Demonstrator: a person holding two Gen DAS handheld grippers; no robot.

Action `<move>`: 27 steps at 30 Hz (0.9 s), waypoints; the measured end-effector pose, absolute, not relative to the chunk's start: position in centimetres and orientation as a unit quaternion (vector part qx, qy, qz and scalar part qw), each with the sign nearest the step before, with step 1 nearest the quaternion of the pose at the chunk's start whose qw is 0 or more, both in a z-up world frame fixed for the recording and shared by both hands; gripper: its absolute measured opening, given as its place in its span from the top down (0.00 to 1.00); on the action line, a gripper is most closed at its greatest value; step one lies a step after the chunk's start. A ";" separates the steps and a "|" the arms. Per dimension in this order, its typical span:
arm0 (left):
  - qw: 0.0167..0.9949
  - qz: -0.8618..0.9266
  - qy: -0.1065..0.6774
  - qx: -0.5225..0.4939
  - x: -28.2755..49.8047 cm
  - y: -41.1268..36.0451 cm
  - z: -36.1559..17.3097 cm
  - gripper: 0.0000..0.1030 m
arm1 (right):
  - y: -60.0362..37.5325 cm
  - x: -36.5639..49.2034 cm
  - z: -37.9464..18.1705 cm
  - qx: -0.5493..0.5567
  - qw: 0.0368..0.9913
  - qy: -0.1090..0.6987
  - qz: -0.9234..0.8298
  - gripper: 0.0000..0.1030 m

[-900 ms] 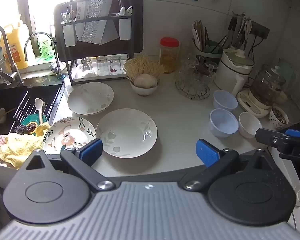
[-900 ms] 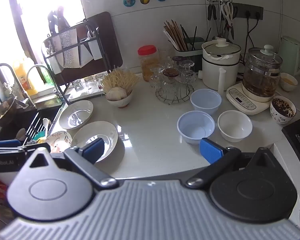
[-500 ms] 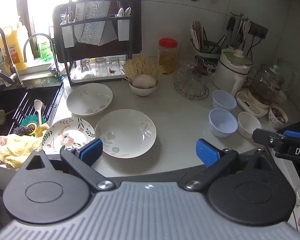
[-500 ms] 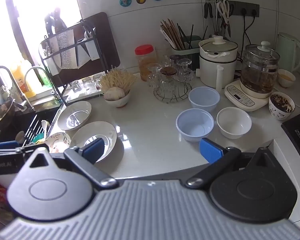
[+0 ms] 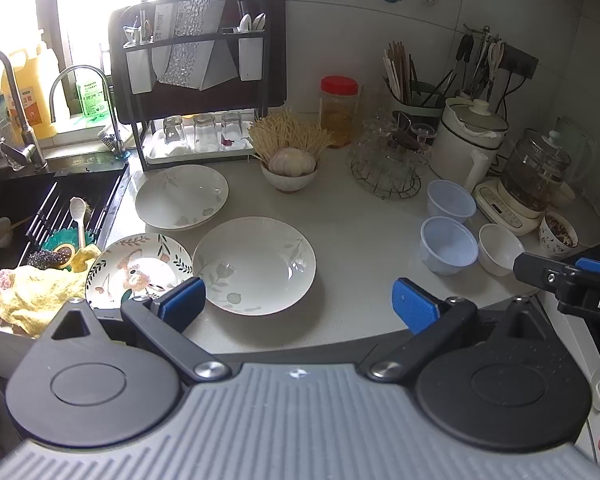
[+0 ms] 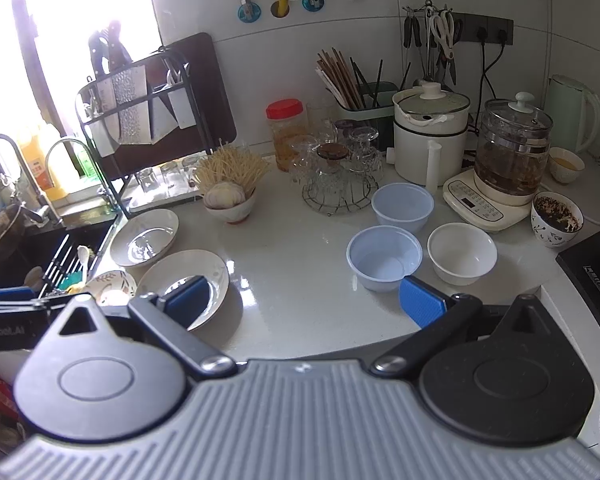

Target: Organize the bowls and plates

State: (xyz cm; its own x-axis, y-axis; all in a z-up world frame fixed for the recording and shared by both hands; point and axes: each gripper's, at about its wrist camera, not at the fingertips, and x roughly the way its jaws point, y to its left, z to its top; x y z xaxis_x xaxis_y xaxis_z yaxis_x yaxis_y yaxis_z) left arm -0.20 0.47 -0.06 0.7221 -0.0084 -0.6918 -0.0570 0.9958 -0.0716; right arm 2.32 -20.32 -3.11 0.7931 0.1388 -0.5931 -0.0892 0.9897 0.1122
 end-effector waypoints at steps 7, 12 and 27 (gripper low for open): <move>0.927 0.011 0.371 -0.044 -0.2 0.3 -0.3 0.02 | -20.1 2.5 -3.4 0.042 0.946 0.317 0.062 0.00; 0.928 0.012 0.370 -0.044 -0.3 0.3 -0.4 0.02 | -20.2 2.4 -3.5 0.043 0.945 0.317 0.063 0.00; 0.928 0.021 0.368 -0.054 -0.9 0.8 -0.3 0.02 | -20.1 2.1 -4.1 0.041 0.946 0.316 0.065 0.00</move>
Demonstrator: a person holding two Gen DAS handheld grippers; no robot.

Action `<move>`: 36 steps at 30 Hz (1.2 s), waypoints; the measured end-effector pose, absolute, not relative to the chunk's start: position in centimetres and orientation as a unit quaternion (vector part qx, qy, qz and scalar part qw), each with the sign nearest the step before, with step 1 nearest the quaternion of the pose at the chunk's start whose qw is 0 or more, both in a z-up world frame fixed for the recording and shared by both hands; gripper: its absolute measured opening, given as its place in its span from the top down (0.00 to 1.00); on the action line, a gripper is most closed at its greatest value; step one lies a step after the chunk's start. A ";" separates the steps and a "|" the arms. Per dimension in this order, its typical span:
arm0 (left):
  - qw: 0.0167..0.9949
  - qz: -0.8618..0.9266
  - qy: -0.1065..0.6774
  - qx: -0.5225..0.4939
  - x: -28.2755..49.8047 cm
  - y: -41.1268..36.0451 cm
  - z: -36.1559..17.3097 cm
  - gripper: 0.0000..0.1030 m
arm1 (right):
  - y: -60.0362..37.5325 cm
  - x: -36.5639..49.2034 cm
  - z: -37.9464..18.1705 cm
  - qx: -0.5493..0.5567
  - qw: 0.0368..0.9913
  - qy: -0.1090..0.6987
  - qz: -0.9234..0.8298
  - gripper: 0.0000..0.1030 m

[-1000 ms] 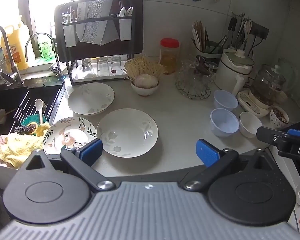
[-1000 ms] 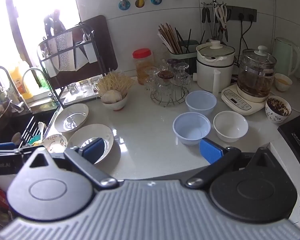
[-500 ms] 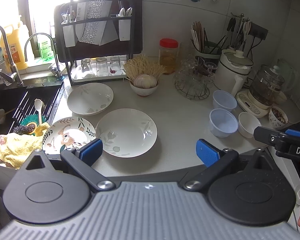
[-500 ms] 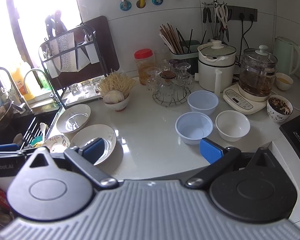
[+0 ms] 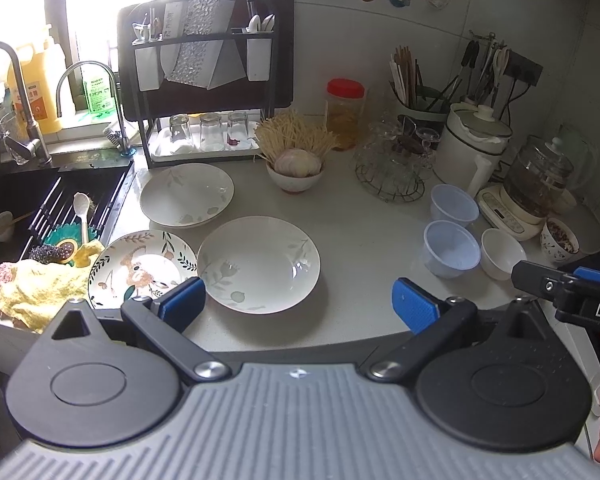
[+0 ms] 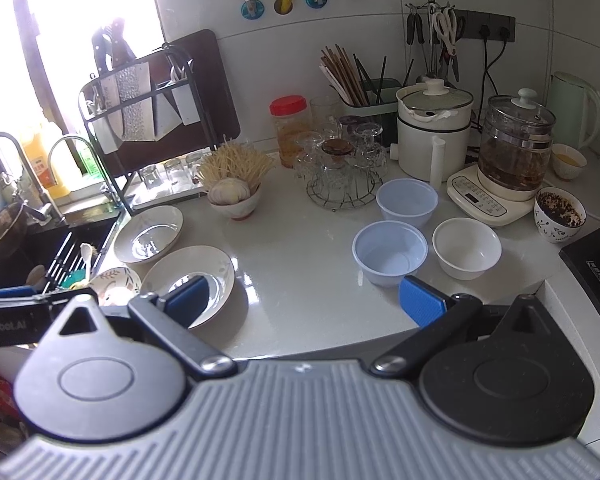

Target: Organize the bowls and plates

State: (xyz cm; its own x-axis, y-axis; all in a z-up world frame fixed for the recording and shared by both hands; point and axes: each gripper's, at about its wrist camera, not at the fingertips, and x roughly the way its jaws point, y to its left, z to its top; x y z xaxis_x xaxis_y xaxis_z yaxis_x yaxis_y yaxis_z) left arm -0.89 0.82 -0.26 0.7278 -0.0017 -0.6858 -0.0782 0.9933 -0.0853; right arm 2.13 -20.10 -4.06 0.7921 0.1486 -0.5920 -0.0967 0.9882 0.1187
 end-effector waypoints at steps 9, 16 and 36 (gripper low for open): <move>0.927 0.023 0.369 -0.056 -1.0 0.9 -0.6 0.02 | -19.8 2.0 -4.1 0.038 0.946 0.314 0.069 0.00; 0.928 0.020 0.369 -0.056 -1.0 1.0 -0.8 0.02 | -19.7 2.1 -4.2 0.037 0.945 0.316 0.072 0.00; 0.925 0.019 0.372 -0.066 -0.8 3.9 -1.5 0.02 | -17.8 2.2 -4.4 0.040 0.946 0.316 0.065 0.00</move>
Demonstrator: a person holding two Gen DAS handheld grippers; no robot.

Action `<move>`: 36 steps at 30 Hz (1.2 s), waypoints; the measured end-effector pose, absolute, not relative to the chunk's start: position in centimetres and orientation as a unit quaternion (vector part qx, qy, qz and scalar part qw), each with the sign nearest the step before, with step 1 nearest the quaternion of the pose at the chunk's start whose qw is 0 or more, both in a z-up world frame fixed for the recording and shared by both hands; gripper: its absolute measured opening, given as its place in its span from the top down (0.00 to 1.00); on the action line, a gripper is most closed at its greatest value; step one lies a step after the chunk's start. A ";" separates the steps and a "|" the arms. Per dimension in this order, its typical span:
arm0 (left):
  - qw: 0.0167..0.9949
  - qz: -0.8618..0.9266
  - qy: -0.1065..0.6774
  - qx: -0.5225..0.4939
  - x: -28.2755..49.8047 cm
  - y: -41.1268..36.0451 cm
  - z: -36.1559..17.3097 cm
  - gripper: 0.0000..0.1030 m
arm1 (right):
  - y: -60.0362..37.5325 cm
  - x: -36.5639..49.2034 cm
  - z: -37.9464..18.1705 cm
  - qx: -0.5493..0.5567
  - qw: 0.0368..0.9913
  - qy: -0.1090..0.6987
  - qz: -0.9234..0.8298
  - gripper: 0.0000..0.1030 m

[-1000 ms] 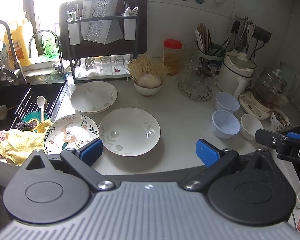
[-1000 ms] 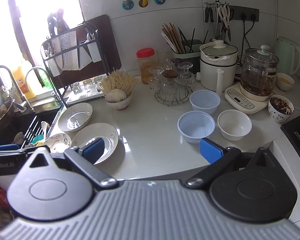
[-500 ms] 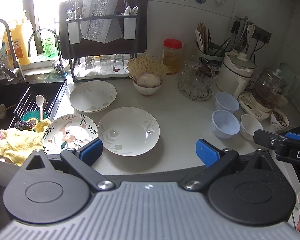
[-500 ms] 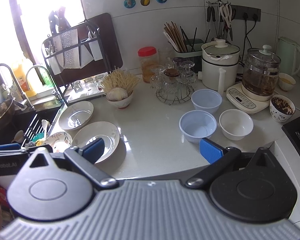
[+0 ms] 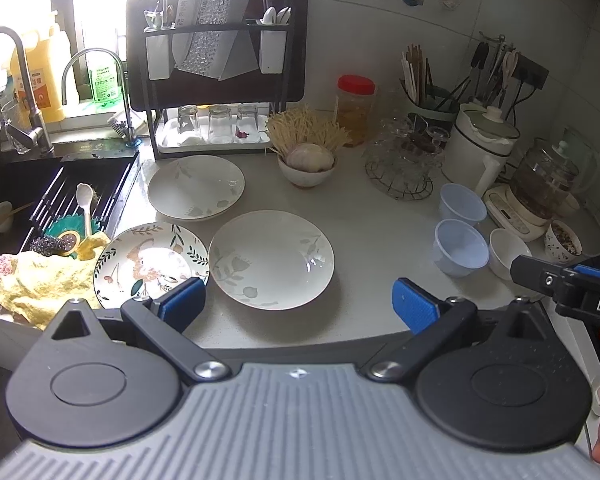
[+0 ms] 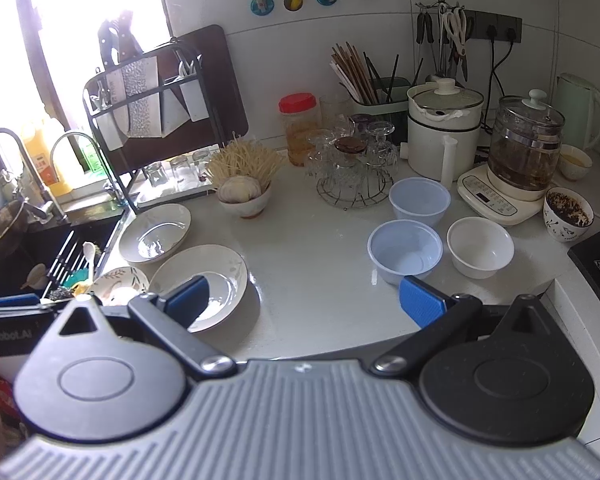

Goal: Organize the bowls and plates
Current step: 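Move the right tool toward the floral deer plate rim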

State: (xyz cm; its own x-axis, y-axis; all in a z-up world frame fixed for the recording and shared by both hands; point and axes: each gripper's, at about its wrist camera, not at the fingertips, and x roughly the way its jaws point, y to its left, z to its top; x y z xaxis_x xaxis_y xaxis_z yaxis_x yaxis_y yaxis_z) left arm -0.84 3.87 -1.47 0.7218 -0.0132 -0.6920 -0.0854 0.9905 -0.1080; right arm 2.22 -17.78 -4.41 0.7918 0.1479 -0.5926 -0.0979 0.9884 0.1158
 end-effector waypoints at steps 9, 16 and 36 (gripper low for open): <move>0.925 0.016 0.374 -0.061 -0.7 7.8 -1.8 0.02 | -14.5 2.6 -4.9 0.053 0.944 0.318 0.067 0.00; 0.924 0.013 0.378 -0.061 -0.8 11.6 -2.0 0.02 | -11.6 2.5 -5.4 0.071 0.940 0.326 0.067 0.00; 0.931 0.057 0.350 -0.087 -0.7 18.5 -1.0 0.02 | -6.1 4.6 -5.6 0.076 0.940 0.324 0.081 0.00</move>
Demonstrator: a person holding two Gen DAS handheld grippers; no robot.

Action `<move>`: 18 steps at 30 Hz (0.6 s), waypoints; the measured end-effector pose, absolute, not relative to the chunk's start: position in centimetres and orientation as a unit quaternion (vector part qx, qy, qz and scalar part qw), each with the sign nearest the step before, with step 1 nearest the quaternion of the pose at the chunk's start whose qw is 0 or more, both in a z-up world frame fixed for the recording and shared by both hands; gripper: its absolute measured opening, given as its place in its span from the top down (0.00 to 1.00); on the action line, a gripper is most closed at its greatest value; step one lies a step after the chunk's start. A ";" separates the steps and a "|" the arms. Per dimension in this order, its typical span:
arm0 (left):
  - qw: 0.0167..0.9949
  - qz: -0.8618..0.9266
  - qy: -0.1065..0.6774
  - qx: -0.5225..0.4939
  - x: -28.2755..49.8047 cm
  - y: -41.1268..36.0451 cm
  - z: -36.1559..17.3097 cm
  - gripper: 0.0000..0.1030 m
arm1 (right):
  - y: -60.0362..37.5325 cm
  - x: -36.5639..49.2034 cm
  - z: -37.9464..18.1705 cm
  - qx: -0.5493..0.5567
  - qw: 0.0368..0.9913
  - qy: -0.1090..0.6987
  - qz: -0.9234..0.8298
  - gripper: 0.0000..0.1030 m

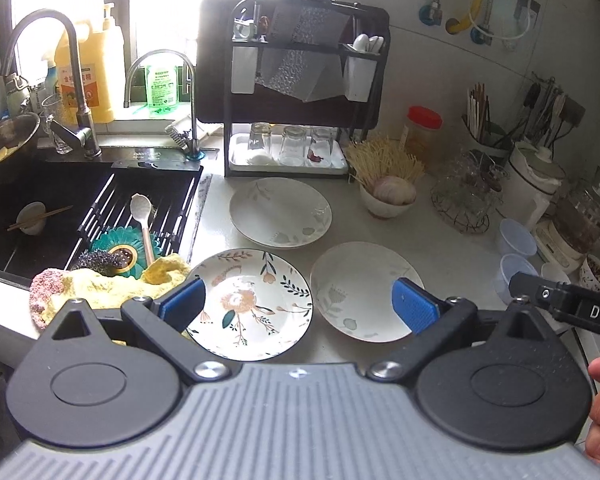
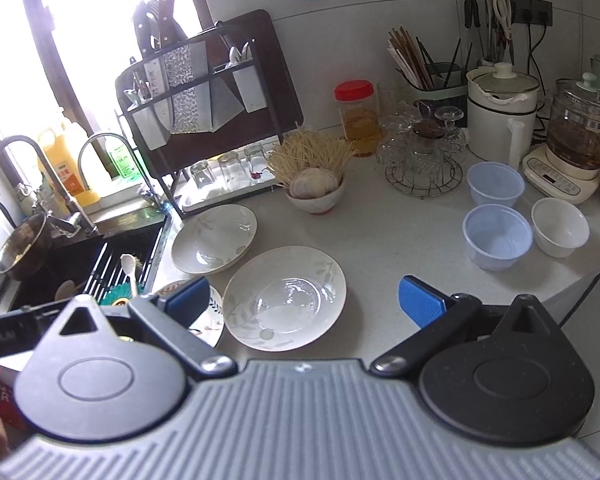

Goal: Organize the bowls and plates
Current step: 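Move the right tool toward the floral deer plate rim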

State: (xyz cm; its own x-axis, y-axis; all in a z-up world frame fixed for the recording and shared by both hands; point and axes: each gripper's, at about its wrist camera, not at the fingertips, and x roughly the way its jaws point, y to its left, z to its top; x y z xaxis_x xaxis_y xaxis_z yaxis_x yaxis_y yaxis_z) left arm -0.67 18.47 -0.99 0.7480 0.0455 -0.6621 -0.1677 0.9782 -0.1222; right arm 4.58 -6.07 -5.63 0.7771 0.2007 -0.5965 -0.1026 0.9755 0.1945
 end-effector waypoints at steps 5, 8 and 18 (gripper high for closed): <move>0.928 0.074 0.355 -0.087 0.2 19.8 -1.2 0.02 | -4.8 6.0 -6.1 0.076 0.939 0.323 0.090 0.00; 0.927 0.073 0.358 -0.088 0.5 20.6 -1.4 0.02 | -3.9 6.7 -6.3 0.081 0.938 0.324 0.093 0.01; 0.921 0.068 0.375 -0.082 3.8 24.3 -3.8 0.02 | -0.9 9.2 -8.0 0.096 0.930 0.341 0.100 0.02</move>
State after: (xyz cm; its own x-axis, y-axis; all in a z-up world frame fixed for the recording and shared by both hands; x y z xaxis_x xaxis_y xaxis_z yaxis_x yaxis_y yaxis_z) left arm 3.77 24.25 -3.78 0.7092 0.0635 -0.7021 -0.1859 0.9775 -0.0994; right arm 9.20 -0.91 -8.04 0.7474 0.2513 -0.6150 -0.1200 0.9615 0.2471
